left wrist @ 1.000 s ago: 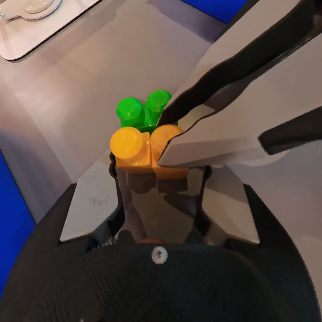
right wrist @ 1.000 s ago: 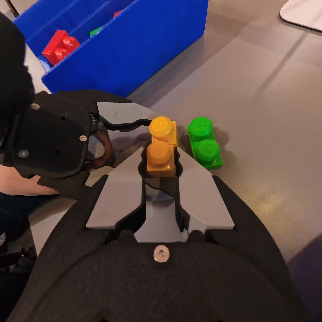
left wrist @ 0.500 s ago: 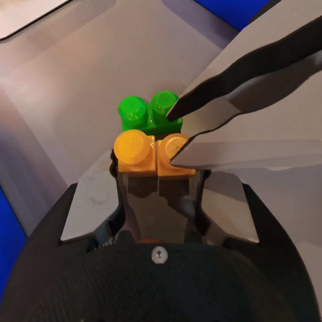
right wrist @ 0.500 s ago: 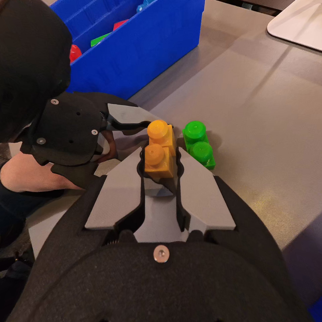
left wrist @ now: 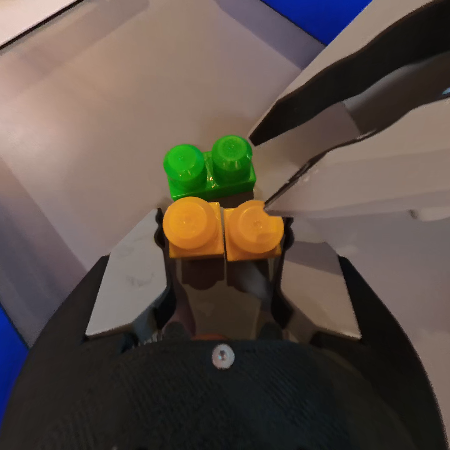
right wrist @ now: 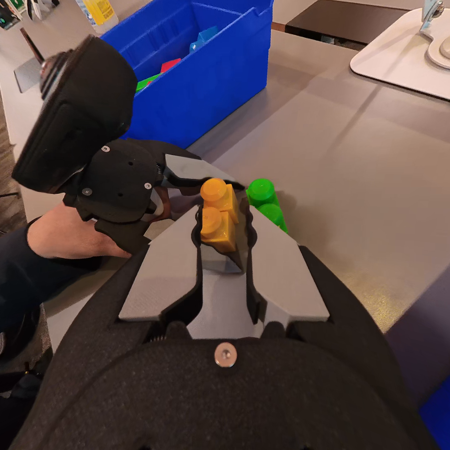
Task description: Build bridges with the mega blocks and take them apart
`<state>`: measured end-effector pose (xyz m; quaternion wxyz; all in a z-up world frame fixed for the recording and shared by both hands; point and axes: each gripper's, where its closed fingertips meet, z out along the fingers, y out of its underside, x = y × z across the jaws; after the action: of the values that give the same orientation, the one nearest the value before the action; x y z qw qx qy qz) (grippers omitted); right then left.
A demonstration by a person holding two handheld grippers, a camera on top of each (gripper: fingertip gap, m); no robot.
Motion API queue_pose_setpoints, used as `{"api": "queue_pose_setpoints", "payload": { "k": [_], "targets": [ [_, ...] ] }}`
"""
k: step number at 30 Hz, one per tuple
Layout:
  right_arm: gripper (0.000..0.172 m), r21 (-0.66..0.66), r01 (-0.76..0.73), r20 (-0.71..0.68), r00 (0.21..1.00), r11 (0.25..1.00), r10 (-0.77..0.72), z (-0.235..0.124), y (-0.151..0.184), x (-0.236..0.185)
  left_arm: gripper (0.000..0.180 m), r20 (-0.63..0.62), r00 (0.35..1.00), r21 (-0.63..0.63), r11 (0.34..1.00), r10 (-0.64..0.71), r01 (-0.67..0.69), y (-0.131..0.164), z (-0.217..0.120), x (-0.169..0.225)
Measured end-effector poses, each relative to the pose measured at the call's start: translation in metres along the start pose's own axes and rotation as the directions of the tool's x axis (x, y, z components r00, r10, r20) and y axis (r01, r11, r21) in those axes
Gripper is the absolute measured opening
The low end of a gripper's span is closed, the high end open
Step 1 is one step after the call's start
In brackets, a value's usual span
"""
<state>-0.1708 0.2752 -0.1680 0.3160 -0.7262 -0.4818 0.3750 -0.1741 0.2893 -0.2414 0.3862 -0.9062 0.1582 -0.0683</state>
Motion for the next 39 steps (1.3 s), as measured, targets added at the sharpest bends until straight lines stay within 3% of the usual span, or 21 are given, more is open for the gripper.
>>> {"api": "queue_pose_setpoints", "payload": {
  "k": [2,11,16,20,26,30,33,36,39],
  "targets": [
    [0.032,0.005,-0.003,-0.002,1.000,1.000,0.003,-0.001,-0.001,0.001,0.087,0.001,1.000,0.008,1.000,0.002,-0.002,0.000,-0.001,0.000],
    [0.032,-0.003,0.003,0.006,1.000,1.000,-0.003,-0.001,0.001,0.002,0.086,-0.017,0.999,0.012,0.999,0.035,-0.035,0.000,-0.003,0.000],
    [0.030,-0.049,0.052,-0.113,0.992,0.997,-0.057,-0.002,0.008,0.027,0.086,0.037,0.988,0.039,0.988,0.147,-0.148,-0.003,-0.007,-0.002],
    [0.035,-0.066,0.013,-0.094,0.995,0.998,-0.019,0.006,0.013,0.034,0.086,0.090,0.967,0.039,0.969,0.240,-0.244,-0.004,-0.014,-0.004],
    [0.045,-0.206,0.125,-0.157,0.975,0.971,-0.158,0.041,0.026,0.054,0.086,-0.061,0.976,0.056,0.977,0.209,-0.206,0.006,-0.016,0.010],
    [0.032,-0.268,0.188,-0.141,0.962,0.945,-0.232,0.063,0.031,0.055,0.087,-0.118,0.968,0.052,0.975,0.220,-0.215,0.008,-0.016,0.017],
    [0.032,-0.257,0.160,-0.210,0.953,0.953,-0.217,0.042,0.015,0.058,0.087,-0.083,0.980,0.044,0.983,0.182,-0.179,0.007,-0.015,0.009],
    [0.031,-0.146,0.019,-0.093,0.995,0.989,-0.033,0.009,-0.014,0.020,0.087,-0.016,0.985,0.049,0.984,0.174,-0.174,0.003,-0.013,0.003],
    [0.032,-0.192,-0.010,-0.045,0.999,0.981,0.001,0.004,-0.016,-0.008,0.086,0.042,0.982,0.057,0.981,0.182,-0.184,-0.004,-0.010,0.004]
  ]
}}
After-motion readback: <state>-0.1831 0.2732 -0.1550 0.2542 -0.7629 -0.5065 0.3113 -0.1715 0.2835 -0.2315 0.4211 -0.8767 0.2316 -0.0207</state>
